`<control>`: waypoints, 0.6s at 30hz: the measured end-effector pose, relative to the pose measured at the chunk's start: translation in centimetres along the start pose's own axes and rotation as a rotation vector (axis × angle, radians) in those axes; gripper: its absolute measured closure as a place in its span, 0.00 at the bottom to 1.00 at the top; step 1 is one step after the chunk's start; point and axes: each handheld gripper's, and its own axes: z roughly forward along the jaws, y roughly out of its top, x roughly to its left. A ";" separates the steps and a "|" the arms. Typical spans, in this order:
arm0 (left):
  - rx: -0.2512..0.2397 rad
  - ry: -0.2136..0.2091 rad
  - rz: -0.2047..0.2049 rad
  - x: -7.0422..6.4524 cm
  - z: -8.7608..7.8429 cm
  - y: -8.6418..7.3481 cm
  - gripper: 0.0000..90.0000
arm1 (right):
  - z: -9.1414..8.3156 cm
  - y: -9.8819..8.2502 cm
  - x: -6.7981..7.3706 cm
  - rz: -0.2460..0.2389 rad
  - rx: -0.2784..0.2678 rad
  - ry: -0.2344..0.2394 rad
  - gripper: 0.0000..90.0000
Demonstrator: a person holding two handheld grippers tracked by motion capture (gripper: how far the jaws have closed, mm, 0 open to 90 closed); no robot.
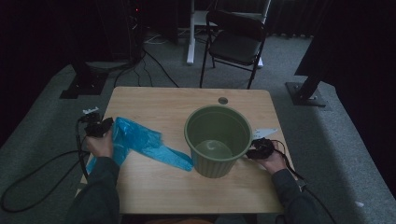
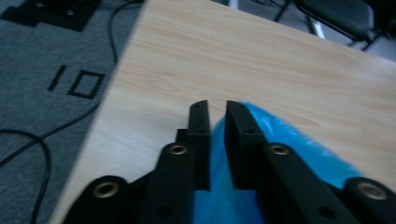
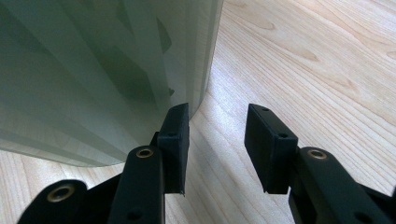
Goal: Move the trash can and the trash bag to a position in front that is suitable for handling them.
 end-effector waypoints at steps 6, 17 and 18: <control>-0.029 0.027 -0.064 1.8 -0.7 -0.2 1.00 | 0.0 0.0 0.0 -0.001 0.001 0.003 0.67; -0.010 -0.207 0.212 -4.2 -0.4 -0.6 0.82 | -0.1 -0.1 0.0 0.000 -0.001 0.002 0.67; -0.002 -0.226 0.232 -4.7 -0.4 -0.7 0.81 | -0.1 -0.1 0.0 0.000 -0.001 0.002 0.67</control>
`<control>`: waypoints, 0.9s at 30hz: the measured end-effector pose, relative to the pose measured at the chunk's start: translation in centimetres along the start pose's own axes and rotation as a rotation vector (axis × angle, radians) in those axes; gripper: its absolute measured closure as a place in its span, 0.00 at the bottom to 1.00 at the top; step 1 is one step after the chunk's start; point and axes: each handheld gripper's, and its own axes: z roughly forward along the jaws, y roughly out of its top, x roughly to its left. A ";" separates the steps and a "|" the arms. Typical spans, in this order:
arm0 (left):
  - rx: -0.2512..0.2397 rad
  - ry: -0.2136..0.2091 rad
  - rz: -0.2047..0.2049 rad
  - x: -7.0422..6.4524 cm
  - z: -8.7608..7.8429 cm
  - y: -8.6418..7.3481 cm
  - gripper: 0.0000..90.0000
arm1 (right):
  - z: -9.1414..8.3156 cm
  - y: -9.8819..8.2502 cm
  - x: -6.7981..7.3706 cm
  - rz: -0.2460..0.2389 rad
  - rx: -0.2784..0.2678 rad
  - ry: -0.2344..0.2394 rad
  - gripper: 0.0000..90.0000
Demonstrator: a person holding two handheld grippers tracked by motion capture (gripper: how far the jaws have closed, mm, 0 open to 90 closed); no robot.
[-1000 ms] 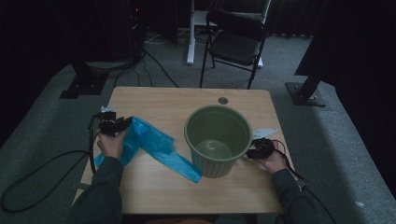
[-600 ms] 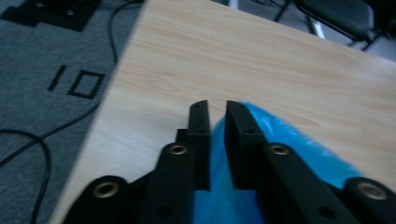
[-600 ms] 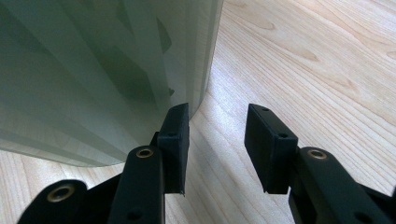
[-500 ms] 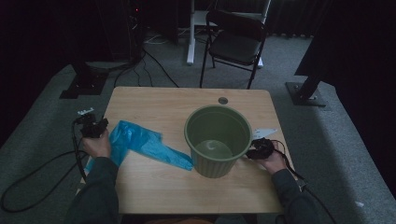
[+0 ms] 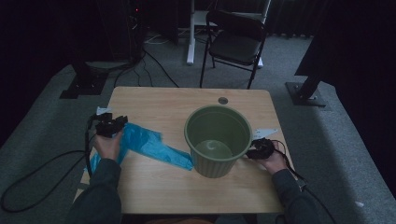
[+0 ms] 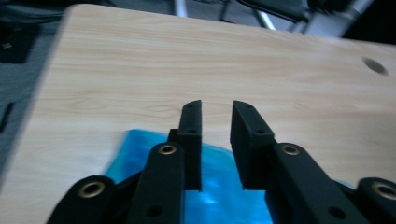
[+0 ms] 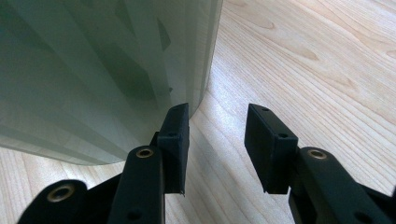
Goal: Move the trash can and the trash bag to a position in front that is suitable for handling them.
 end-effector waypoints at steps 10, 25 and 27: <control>0.142 -0.271 0.297 -6.3 0.9 -1.6 0.56 | 0.0 -0.1 -0.1 0.002 0.002 0.000 0.67; 0.388 -0.235 0.576 -11.2 4.2 -5.9 0.57 | -0.1 0.0 0.0 0.001 0.000 0.003 0.66; 0.396 -0.236 0.563 -11.1 4.6 -6.0 0.66 | -0.1 0.0 0.0 -0.001 0.001 0.003 0.66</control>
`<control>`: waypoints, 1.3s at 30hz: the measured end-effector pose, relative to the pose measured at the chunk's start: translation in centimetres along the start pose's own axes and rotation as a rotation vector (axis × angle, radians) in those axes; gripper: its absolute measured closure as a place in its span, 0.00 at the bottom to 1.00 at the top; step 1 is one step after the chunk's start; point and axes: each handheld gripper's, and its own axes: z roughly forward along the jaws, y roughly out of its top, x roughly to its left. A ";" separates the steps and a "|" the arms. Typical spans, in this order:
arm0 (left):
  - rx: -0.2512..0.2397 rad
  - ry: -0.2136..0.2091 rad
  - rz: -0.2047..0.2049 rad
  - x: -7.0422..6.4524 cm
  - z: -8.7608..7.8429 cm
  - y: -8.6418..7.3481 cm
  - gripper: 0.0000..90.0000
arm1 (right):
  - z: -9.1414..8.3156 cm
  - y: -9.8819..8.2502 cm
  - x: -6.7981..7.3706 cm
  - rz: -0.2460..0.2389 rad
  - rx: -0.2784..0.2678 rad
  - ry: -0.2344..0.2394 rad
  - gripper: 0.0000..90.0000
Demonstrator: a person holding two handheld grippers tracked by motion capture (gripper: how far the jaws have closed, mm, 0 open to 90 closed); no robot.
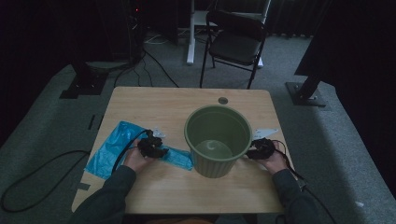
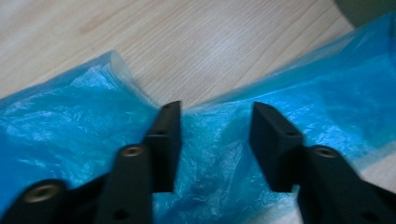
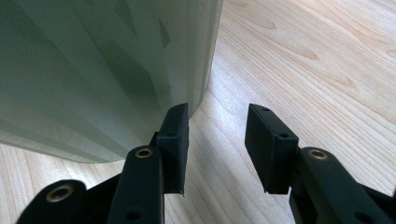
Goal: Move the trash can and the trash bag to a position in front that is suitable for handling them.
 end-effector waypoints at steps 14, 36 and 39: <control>-0.062 0.104 -0.215 2.8 3.5 4.6 1.00 | 0.1 0.0 0.0 0.002 0.005 -0.001 0.66; -0.108 -0.025 -0.012 0.5 0.1 2.6 0.49 | -0.1 -0.1 0.0 0.005 0.000 -0.001 0.66; -0.067 -0.022 -0.010 0.6 0.6 1.9 0.46 | 0.0 -0.1 0.1 0.005 0.006 0.000 0.66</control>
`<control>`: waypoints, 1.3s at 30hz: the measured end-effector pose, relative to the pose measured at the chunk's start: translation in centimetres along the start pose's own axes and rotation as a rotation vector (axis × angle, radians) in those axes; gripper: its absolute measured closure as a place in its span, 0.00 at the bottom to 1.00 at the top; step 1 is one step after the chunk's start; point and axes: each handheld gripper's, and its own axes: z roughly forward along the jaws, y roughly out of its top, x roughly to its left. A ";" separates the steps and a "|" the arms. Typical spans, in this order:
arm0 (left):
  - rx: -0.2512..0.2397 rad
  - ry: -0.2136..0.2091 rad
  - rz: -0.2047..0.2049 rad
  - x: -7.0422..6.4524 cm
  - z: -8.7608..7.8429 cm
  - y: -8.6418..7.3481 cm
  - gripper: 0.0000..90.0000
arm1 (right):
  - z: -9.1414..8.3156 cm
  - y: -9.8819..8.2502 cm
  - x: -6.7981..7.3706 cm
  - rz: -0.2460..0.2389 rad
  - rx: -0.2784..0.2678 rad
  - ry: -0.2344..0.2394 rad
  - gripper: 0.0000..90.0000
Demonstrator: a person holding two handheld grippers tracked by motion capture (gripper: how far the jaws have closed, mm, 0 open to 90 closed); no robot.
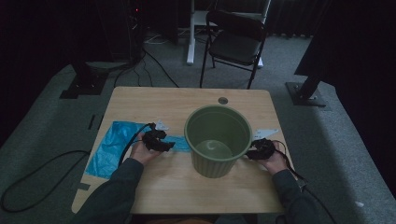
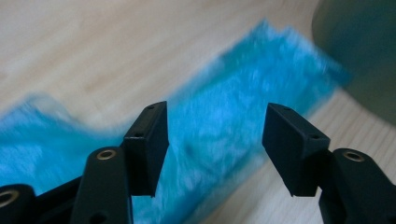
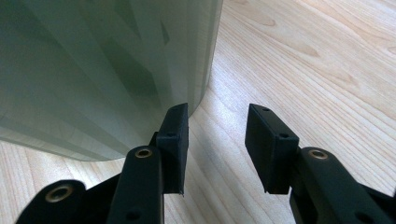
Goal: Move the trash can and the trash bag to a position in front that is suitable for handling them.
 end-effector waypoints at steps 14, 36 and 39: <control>0.023 0.051 -0.097 0.6 3.7 3.2 0.97 | 0.0 0.0 0.0 0.000 -0.002 0.001 0.66; -0.131 0.184 -0.210 2.5 -2.1 4.2 0.61 | -0.1 -0.2 0.0 0.003 0.001 0.000 0.66; -0.123 0.265 -0.216 3.7 -3.9 2.6 0.59 | 0.0 -0.1 0.0 0.003 0.006 0.000 0.66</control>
